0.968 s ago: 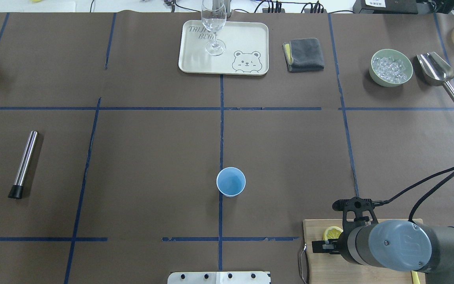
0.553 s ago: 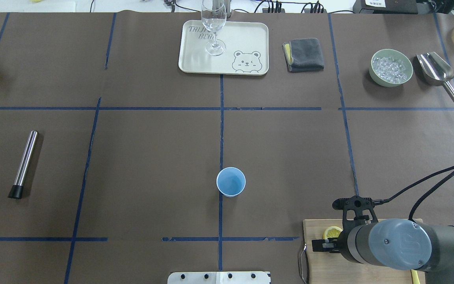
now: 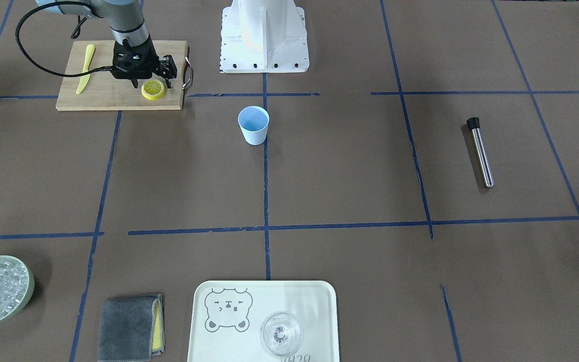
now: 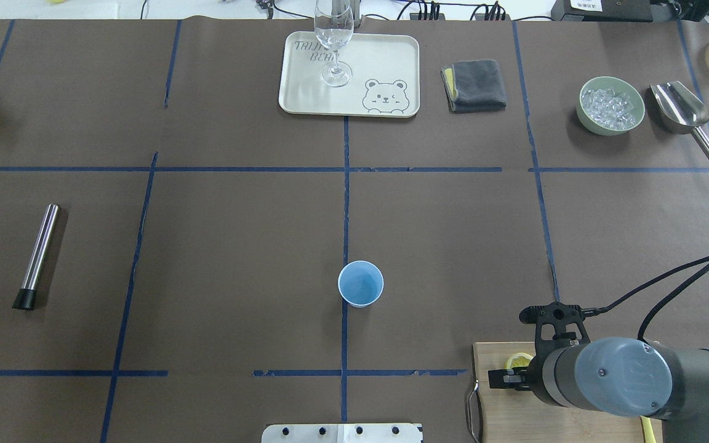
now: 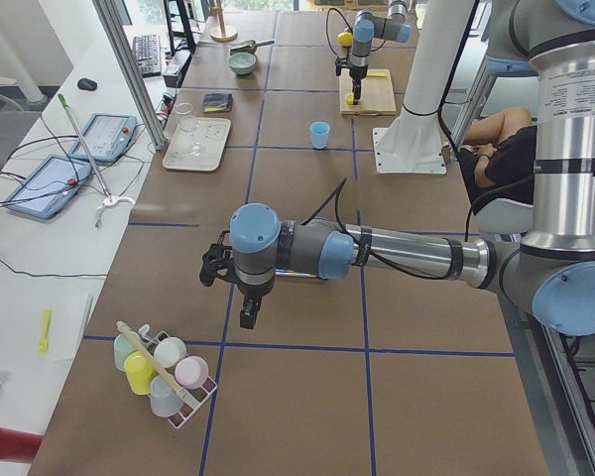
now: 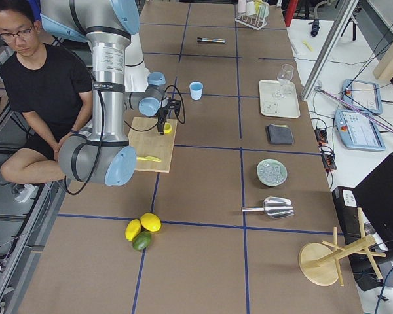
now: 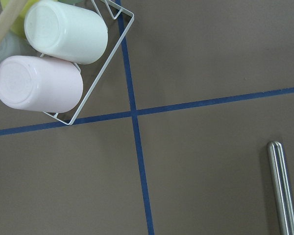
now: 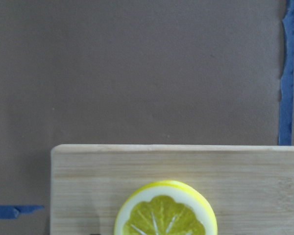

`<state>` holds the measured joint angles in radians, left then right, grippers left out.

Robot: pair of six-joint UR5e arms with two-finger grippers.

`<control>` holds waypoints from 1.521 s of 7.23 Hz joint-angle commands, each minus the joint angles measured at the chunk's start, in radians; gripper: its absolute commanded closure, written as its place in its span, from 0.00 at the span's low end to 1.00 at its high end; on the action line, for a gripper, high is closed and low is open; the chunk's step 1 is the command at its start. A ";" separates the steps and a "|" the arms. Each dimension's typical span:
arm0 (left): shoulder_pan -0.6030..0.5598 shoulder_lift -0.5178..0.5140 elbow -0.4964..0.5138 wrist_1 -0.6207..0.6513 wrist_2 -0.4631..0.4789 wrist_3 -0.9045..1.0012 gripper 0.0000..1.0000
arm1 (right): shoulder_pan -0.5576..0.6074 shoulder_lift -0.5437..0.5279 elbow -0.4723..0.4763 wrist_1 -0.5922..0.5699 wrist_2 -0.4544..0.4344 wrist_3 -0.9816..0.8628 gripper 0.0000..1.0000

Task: Squeeze lemon into cup
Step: 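Close the right gripper on the lemon slice's edge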

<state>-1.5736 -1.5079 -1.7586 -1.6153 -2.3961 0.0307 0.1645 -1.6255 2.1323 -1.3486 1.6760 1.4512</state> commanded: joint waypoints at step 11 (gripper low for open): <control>0.000 -0.002 -0.002 -0.002 -0.002 0.000 0.00 | 0.012 0.010 0.006 0.000 -0.001 0.008 0.52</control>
<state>-1.5739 -1.5094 -1.7610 -1.6168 -2.3976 0.0307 0.1753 -1.6146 2.1366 -1.3484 1.6751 1.4587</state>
